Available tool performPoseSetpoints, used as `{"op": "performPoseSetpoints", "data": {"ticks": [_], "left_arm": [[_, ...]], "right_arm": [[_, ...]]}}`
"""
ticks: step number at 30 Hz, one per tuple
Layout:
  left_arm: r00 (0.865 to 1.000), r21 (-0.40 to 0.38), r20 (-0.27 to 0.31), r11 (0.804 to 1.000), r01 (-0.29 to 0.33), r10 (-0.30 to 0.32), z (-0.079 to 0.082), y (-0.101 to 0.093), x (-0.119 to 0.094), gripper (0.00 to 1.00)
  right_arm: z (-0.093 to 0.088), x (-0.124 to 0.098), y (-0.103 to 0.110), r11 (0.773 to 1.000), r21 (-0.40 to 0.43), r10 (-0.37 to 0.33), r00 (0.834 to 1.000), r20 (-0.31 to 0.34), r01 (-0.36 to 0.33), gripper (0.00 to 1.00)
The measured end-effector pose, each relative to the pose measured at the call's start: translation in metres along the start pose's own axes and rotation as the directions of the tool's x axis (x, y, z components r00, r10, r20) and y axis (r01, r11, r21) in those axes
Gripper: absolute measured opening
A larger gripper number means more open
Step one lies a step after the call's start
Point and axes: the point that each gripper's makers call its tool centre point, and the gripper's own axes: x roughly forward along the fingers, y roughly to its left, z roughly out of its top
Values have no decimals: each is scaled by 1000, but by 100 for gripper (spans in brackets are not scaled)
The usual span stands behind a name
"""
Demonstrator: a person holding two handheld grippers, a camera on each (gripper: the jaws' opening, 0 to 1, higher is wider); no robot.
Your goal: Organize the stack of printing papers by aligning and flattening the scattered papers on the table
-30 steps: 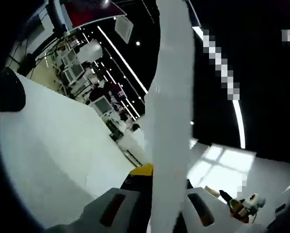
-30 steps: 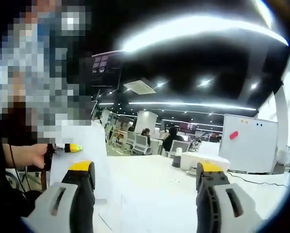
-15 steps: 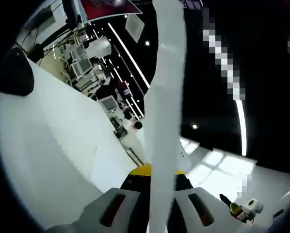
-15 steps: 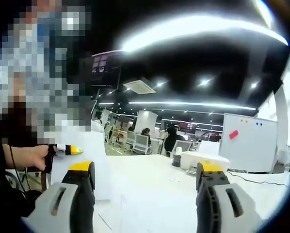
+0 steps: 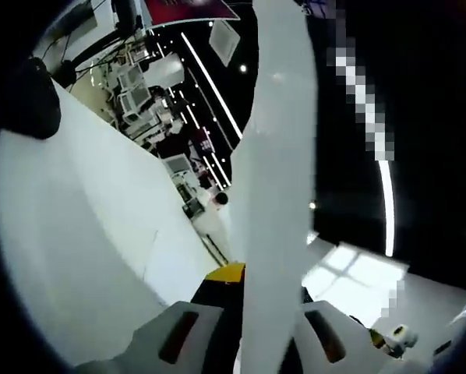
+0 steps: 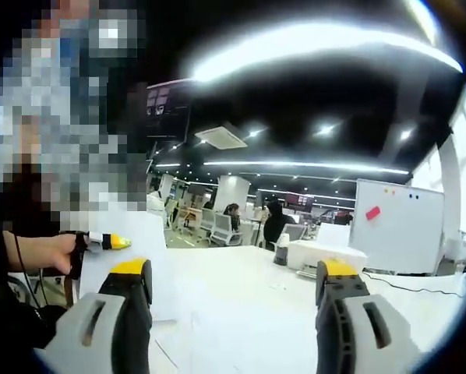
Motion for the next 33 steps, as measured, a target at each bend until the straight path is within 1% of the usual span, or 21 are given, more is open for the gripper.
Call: {"op": "performPoseSetpoints", "data": {"ticks": [4, 8, 16, 20, 21, 23, 24, 25, 27, 33], "left_arm": [[1000, -16, 1, 1000, 8, -8, -2, -1, 0, 9], [1000, -13, -1, 1000, 8, -8, -3, -1, 0, 11], [1000, -12, -1, 1000, 5, -5, -2, 1, 0, 15], [1000, -13, 0, 1000, 8, -8, -2, 2, 0, 16], [1000, -12, 0, 1000, 8, -8, -2, 2, 0, 16], [1000, -14, 0, 1000, 8, -8, -3, 1, 0, 16], [1000, -16, -3, 1000, 9, -9, -4, 1, 0, 16], [1000, -16, -6, 1000, 9, -9, -5, 1, 0, 16], [1000, -14, -8, 1000, 10, -10, -5, 2, 0, 16], [1000, -17, -10, 1000, 10, -10, -6, 1, 1, 16]], "right_arm": [[-4, -1, -5, 1000, 5, -8, 1000, -13, 9, 83], [-8, -1, -9, 999, 48, -3, 1000, -18, 4, 86], [-27, -3, -29, 996, 65, -51, 997, -63, 55, 88], [-43, -3, -39, 995, 58, -79, 992, -102, 86, 88], [-50, -3, -41, 994, 59, -86, 989, -120, 94, 88], [-58, -2, -44, 993, 55, -93, 987, -132, 101, 88], [-64, -2, -47, 993, 48, -100, 985, -143, 108, 89], [-74, -1, -51, 992, 35, -111, 979, -170, 119, 89], [-84, 0, -55, 991, 27, -121, 974, -192, 128, 89], [-105, 2, -71, 987, 44, -140, 965, -222, 153, 89]]}}
